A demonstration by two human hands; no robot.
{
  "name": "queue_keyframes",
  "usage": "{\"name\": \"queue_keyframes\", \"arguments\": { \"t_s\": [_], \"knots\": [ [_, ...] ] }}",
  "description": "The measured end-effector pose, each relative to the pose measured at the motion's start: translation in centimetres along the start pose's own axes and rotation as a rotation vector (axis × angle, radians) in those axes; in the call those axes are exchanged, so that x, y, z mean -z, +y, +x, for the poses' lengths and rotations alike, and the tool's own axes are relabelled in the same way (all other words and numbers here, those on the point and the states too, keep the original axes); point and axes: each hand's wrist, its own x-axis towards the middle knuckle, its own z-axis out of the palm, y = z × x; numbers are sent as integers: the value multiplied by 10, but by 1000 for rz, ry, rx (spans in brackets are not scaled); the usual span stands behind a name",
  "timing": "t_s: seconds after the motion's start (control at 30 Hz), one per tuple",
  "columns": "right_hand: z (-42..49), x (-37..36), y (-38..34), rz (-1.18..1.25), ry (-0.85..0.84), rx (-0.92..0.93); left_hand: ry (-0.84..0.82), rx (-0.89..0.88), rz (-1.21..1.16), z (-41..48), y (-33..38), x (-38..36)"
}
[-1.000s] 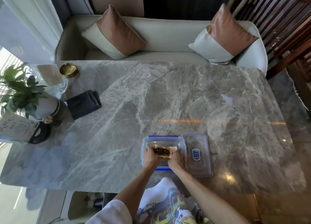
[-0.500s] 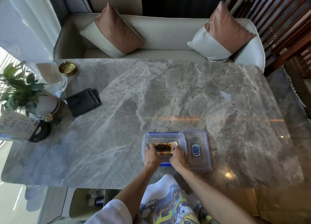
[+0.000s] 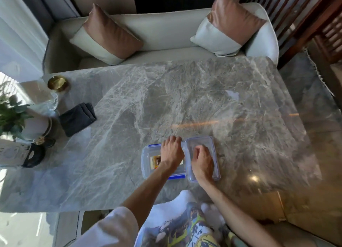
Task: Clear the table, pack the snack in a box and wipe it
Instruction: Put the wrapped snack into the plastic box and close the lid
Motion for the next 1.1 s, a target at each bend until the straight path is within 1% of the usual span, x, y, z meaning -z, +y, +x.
{"name": "queue_keyframes", "arguments": {
  "t_s": [0.07, 0.17, 0.2, 0.23, 0.27, 0.3, 0.33, 0.37, 0.43, 0.53, 0.63, 0.67, 0.73, 0.83, 0.87, 0.9, 0.97, 1.03, 1.1],
  "knots": [
    [10, 12, 27, 26, 9, -221, -81, -121, 114, 24, 33, -2],
    [17, 19, 78, 99, -148, -686, -249, -201, 221, 58, 71, -13],
    [13, 19, 95, 124, -222, -784, -295, -211, 249, 68, 80, -18],
    [6, 19, 107, 121, -313, -822, -337, -209, 271, 75, 87, -22],
    [-2, 16, 116, 77, -372, -811, -373, -197, 288, 80, 91, -27],
    [-9, 14, 121, -9, -391, -794, -406, -178, 302, 85, 93, -32],
    [-15, 11, 123, -53, -362, -788, -439, -155, 317, 87, 93, -37],
    [-19, 8, 123, -43, -353, -793, -468, -135, 328, 88, 93, -42],
    [-22, 1, 120, 51, -350, -792, -494, -123, 351, 89, 90, -50],
    [-21, -5, 110, 312, -286, -888, -489, -128, 368, 86, 89, -59],
    [-19, 0, 102, 561, -89, -1011, -435, -138, 298, 87, 91, -59],
    [-18, 4, 99, 631, -6, -1004, -396, -163, 267, 88, 92, -56],
    [-12, 15, 95, 710, 133, -934, -306, -204, 172, 91, 96, -43],
    [14, 35, 82, 715, 304, -719, -159, -168, 3, 95, 97, -8],
    [28, 42, 75, 721, 335, -647, -106, -138, -57, 95, 93, 7],
    [43, 49, 67, 739, 334, -585, -56, -102, -126, 95, 86, 22],
    [72, 56, 51, 813, 268, -456, 37, -19, -271, 90, 62, 52],
    [88, 53, 31, 884, 164, -392, 104, 75, -395, 78, 28, 77],
    [89, 40, 12, 842, 50, -350, 125, 178, -468, 57, -8, 90]
  ]
}}
